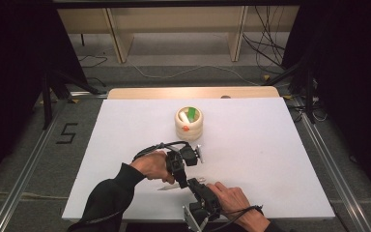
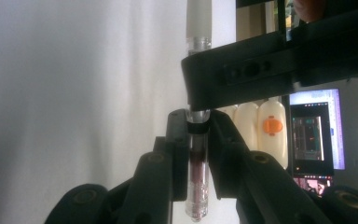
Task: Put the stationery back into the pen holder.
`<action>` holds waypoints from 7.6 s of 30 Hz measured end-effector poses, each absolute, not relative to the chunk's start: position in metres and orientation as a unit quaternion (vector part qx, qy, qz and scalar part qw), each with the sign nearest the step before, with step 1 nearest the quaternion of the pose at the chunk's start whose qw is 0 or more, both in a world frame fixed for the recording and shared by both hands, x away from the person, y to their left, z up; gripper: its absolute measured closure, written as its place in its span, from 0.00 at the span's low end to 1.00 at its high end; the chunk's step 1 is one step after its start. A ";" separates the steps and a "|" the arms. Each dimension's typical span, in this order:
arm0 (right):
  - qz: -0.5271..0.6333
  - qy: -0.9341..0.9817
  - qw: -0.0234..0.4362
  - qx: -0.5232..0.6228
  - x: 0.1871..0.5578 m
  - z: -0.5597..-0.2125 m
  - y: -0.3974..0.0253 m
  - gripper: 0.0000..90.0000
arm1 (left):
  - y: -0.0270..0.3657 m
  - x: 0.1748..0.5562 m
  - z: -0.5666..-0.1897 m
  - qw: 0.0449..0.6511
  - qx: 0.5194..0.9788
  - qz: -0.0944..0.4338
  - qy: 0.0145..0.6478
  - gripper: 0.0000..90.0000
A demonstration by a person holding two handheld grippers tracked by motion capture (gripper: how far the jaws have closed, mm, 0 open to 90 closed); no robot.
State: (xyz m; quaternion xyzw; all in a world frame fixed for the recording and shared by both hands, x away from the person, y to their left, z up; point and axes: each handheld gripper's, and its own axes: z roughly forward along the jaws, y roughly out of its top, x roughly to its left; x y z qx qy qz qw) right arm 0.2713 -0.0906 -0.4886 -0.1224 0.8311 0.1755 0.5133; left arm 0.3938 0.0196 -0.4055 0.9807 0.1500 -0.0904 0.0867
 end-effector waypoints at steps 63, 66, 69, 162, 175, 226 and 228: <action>0.439 0.798 0.258 0.322 0.355 -0.442 -0.207 0.89 | 0.152 0.356 -0.405 0.522 0.763 0.179 0.335 0.18; 0.461 0.785 0.233 0.342 0.359 -0.441 -0.209 0.89 | 0.155 0.352 -0.408 0.531 0.754 0.189 0.338 0.18; 0.480 0.773 0.209 0.359 0.362 -0.440 -0.209 0.89 | 0.157 0.346 -0.411 0.532 0.751 0.202 0.336 0.18; 0.487 0.730 0.211 0.431 0.515 -0.426 -0.097 0.88 | 0.173 0.334 -0.421 0.537 0.734 0.225 0.349 0.18; 0.487 0.731 0.215 0.426 0.512 -0.424 -0.104 0.58 | 0.173 0.334 -0.422 0.537 0.735 0.222 0.348 0.18; 0.526 0.753 0.169 0.358 0.383 -0.402 -0.191 0.31 | 0.174 0.337 -0.421 0.542 0.736 0.190 0.358 0.17; 0.528 0.751 0.168 0.358 0.378 -0.404 -0.195 0.31 | 0.174 0.337 -0.421 0.542 0.736 0.190 0.358 0.17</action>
